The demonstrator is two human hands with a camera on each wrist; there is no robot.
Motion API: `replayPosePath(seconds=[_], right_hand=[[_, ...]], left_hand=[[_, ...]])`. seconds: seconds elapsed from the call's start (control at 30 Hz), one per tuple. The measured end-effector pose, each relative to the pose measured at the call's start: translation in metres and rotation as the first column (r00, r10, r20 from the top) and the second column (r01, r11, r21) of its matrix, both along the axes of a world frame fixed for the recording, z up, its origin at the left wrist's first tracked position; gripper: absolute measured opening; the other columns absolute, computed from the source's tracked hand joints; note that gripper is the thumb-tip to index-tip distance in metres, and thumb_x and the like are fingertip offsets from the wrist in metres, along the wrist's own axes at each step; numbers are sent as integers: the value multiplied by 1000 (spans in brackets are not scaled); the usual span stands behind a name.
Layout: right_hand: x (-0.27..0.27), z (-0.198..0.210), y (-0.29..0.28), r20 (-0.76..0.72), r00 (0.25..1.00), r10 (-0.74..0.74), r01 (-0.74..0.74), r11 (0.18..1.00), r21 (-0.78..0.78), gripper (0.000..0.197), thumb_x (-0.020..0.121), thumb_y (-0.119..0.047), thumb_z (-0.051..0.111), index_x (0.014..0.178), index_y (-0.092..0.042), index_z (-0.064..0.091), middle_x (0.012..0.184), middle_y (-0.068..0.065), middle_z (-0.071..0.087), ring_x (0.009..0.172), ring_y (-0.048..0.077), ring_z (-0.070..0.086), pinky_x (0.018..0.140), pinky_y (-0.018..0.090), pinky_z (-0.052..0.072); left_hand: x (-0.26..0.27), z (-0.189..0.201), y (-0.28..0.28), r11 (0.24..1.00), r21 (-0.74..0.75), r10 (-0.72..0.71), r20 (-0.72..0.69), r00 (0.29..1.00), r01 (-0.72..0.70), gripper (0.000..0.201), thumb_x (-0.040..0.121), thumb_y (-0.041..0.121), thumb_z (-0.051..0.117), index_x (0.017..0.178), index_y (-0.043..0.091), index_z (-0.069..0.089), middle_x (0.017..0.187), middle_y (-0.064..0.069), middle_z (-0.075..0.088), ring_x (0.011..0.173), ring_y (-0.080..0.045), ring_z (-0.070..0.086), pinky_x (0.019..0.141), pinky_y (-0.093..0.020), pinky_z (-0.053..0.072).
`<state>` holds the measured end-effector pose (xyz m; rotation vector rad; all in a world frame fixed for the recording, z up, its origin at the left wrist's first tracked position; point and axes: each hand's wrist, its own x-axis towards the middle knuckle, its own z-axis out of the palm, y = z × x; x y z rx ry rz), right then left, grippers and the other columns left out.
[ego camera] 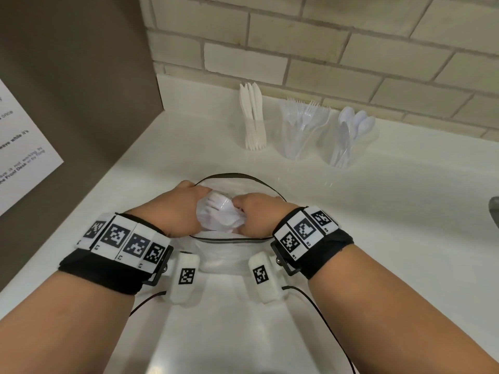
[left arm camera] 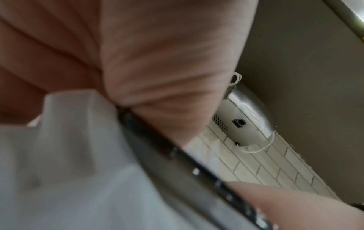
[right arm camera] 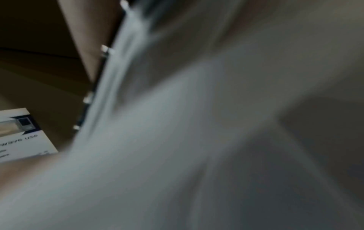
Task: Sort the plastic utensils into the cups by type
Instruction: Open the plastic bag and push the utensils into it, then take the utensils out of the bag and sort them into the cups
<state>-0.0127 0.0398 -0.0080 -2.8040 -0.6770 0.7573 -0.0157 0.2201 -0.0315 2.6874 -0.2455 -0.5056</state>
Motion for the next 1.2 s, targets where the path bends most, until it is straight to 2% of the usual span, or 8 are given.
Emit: replayPosePath(seconds=[0.2, 0.3, 0.43, 0.63, 0.8, 0.93, 1.07, 1.2], right_hand=[[-5, -1, 5, 34, 999, 13, -11, 999, -53, 27, 91, -41, 55, 109, -20, 57, 109, 0, 53, 108, 21, 52, 103, 50, 33], [-4, 1, 2, 55, 997, 46, -44, 998, -35, 35, 95, -38, 50, 119, -14, 56, 117, 4, 57, 109, 22, 54, 87, 35, 39], [-3, -2, -5, 61, 997, 38, -43, 995, 86, 33, 97, -33, 49, 123, -14, 52, 119, 5, 60, 109, 22, 56, 67, 23, 32], [0, -6, -11, 15, 999, -49, 41, 940, 340, 32, 91, -38, 55, 97, -8, 64, 91, 9, 66, 78, 23, 58, 72, 27, 45], [-1, 12, -21, -194, 950, -245, 303, 573, 762, 12, 96, -13, 54, 85, -10, 57, 68, 1, 62, 67, 14, 66, 75, 19, 51], [-5, 24, -19, -241, 924, -298, 328, 289, 899, 16, 98, -14, 52, 83, -12, 56, 63, 4, 64, 70, 21, 70, 92, 32, 48], [-1, 41, -16, -398, 873, -280, 371, -145, 917, 12, 97, -11, 51, 86, -12, 55, 56, 1, 58, 61, 24, 68, 91, 54, 49], [6, 64, -20, -556, 804, -211, 440, -418, 795, 10, 97, -10, 52, 86, -11, 54, 55, 2, 49, 48, 20, 57, 66, 41, 54]], left_hand=[[-1, -2, 0, 1000, -12, 18, -16, 1000, -19, 73, 64, 27, 69, 132, 31, 43, 125, 5, 49, 117, -12, 47, 97, -28, 45], [0, 2, 5, 1000, -16, 27, -11, 1000, -27, 73, 66, 29, 72, 132, 39, 43, 127, 7, 48, 122, -12, 45, 96, -24, 44], [-3, 12, 8, 997, -56, 57, 4, 998, -56, 72, 72, 34, 79, 136, 36, 46, 132, -1, 42, 125, -16, 45, 95, -18, 33], [-6, 18, 0, 1000, 6, -7, 32, 999, 6, 47, 76, 14, 67, 118, 34, 55, 124, -1, 54, 114, -19, 51, 80, -20, 40], [-8, 20, -2, 988, 138, 70, -9, 998, -68, 81, 75, 15, 68, 145, 34, 32, 137, 1, 36, 118, -20, 50, 89, -21, 43], [-6, 26, -7, 960, 275, 59, -4, 998, -55, 73, 77, 9, 61, 143, 30, 36, 132, 0, 37, 107, -21, 56, 82, -22, 47], [0, 34, -8, 932, 355, 70, 23, 997, -73, 66, 75, 4, 56, 137, 25, 45, 126, -3, 39, 102, -24, 58, 87, -31, 52], [1, 38, -1, 950, 310, 40, -12, 999, -34, 65, 79, 6, 54, 135, 37, 47, 142, 1, 29, 112, -24, 56, 92, -31, 49]])
